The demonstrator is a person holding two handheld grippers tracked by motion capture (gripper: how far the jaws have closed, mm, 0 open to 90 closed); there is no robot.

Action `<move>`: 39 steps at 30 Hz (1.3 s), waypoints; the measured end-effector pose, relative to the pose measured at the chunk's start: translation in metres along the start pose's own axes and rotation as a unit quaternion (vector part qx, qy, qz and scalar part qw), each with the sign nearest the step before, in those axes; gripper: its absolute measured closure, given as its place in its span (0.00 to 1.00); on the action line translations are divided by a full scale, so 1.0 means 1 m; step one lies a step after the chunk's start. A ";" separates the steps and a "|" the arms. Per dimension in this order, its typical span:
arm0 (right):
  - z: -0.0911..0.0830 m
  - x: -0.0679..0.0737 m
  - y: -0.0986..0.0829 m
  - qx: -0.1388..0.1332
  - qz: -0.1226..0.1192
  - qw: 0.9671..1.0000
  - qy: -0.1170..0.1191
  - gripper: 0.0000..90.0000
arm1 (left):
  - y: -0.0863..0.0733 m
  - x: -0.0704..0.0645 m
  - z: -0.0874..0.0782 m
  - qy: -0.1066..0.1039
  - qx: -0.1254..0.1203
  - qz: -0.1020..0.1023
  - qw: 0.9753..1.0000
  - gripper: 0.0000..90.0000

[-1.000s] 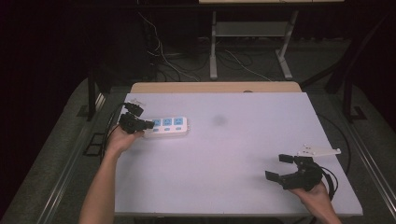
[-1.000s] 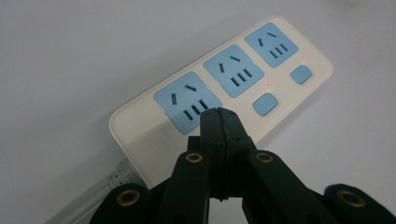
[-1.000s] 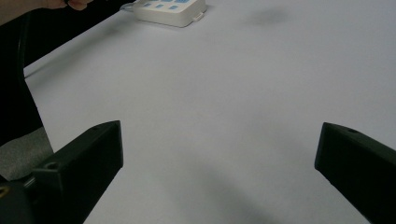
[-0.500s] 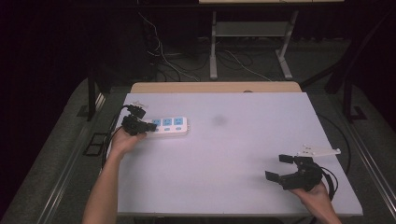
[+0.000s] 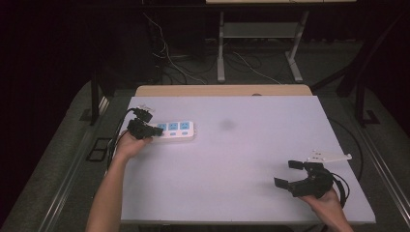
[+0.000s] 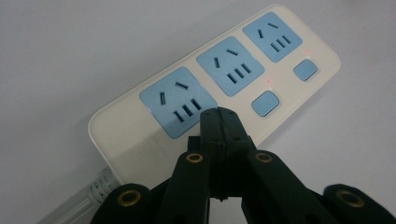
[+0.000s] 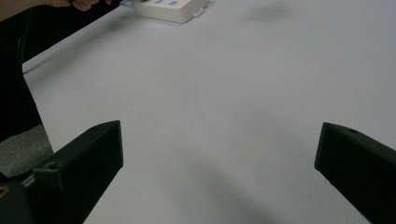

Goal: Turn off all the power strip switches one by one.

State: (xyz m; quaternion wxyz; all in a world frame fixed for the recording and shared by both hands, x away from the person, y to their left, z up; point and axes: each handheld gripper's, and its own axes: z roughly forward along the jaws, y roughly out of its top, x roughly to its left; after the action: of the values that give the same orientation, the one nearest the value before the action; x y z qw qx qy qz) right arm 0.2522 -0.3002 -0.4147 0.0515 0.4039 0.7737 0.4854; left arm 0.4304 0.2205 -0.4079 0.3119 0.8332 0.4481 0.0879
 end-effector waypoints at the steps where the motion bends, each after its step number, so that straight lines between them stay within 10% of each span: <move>1: 0.000 0.000 0.000 0.000 -0.001 1.000 0.000 0.01 | 0.000 0.001 0.000 -0.003 0.001 0.000 1.000 0.99; 39: -0.001 -0.003 0.000 -0.003 0.002 1.000 -0.001 0.01 | 0.003 -0.001 -0.005 0.015 0.000 -0.008 1.000 1.00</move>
State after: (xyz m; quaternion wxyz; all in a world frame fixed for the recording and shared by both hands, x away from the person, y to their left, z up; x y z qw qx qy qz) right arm 0.2533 -0.3030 -0.4153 0.0525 0.4062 0.7712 0.4874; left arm 0.4297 0.2201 -0.4024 0.3063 0.8280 0.4593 0.0980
